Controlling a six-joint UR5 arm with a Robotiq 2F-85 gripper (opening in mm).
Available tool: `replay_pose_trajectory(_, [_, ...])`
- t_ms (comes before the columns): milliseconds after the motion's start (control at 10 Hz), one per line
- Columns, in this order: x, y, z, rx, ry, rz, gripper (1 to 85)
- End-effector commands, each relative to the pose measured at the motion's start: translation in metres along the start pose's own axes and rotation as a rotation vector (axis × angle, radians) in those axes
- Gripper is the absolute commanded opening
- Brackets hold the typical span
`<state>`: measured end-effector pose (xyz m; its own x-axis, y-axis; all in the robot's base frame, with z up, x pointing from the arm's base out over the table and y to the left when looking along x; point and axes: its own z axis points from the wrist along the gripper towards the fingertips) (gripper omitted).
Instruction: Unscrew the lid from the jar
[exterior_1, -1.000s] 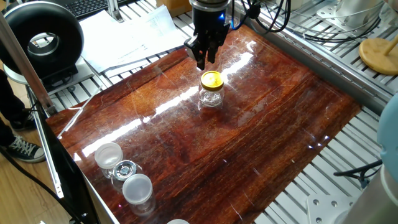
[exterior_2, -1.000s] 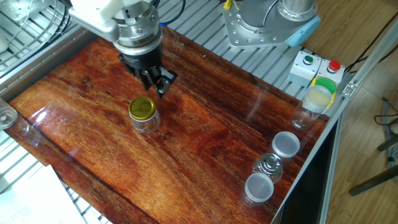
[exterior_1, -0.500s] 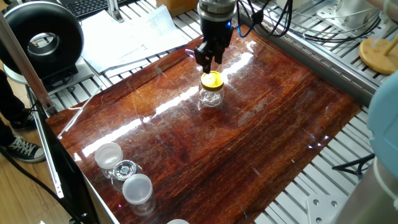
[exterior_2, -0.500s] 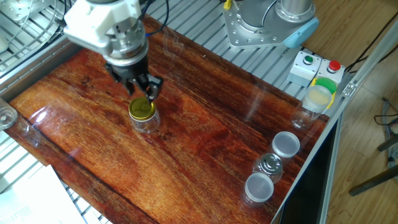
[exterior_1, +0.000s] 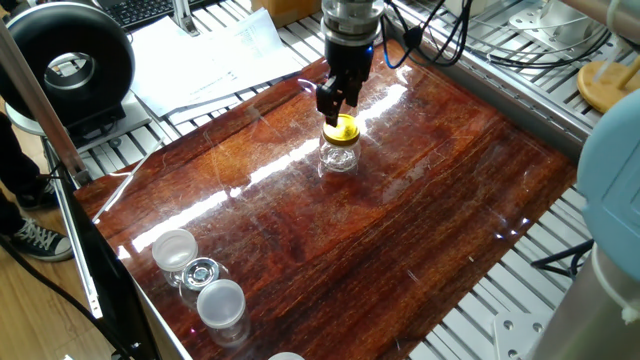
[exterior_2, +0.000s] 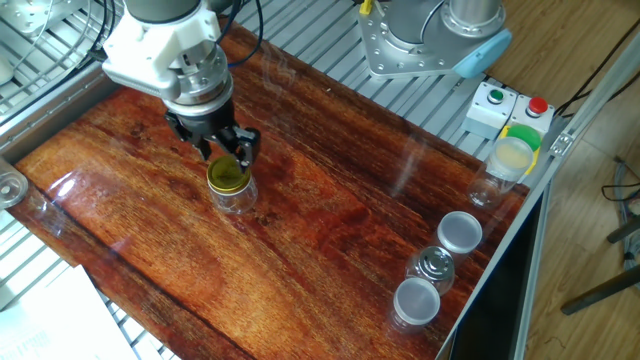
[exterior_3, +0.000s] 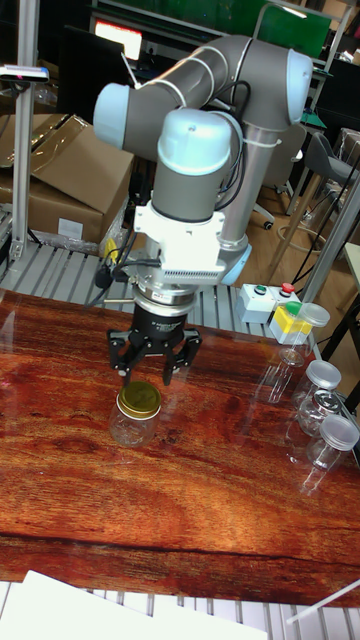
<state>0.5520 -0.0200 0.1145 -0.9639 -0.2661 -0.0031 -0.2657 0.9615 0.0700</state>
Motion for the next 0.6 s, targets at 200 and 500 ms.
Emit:
replay_pose_trajectory(200, [0.001,-0.009,0.004,0.015,-0.017,-0.02,61.3])
replay_pose_trajectory(500, [0.009,-0.021,0.003,0.06,0.015,-0.012,60.0])
